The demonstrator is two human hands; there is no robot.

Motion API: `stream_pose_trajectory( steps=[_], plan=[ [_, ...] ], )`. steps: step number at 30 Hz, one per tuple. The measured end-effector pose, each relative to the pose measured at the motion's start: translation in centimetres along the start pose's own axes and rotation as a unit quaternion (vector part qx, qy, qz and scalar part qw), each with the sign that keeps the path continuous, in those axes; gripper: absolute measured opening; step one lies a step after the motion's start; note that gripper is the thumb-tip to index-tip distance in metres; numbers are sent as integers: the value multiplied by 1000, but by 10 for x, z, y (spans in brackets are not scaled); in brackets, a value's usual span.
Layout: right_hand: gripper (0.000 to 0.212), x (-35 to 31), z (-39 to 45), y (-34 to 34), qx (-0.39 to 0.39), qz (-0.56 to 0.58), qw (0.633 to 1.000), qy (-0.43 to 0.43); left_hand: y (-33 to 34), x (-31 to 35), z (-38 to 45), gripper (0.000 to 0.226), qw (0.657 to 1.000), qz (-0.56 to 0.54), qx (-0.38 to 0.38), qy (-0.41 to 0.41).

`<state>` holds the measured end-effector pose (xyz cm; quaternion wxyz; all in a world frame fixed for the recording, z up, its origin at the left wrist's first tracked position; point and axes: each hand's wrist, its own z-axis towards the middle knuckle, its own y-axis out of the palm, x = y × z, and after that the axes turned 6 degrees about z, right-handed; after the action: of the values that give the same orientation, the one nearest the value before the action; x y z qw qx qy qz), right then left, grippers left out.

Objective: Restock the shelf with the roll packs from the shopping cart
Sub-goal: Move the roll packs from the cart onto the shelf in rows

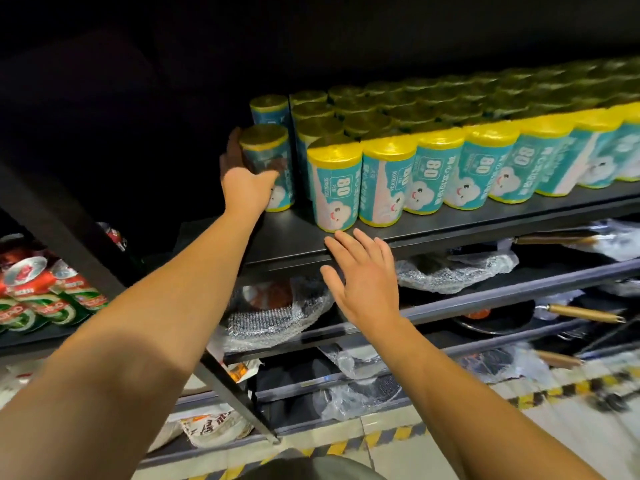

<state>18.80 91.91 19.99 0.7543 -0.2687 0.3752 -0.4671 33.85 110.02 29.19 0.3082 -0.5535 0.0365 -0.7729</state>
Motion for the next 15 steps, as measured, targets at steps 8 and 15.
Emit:
stream_pose_trajectory(
  steps=[8, 15],
  plan=[
    [39, 1, 0, 12, 77, 26, 997, -3, 26, -12, 58, 106, 1000, 23, -16, 0],
    [37, 1, 0, 17, 99, 56, 993, 7, 37, -19, 73, 98, 1000, 9, -5, 27]
  ],
)
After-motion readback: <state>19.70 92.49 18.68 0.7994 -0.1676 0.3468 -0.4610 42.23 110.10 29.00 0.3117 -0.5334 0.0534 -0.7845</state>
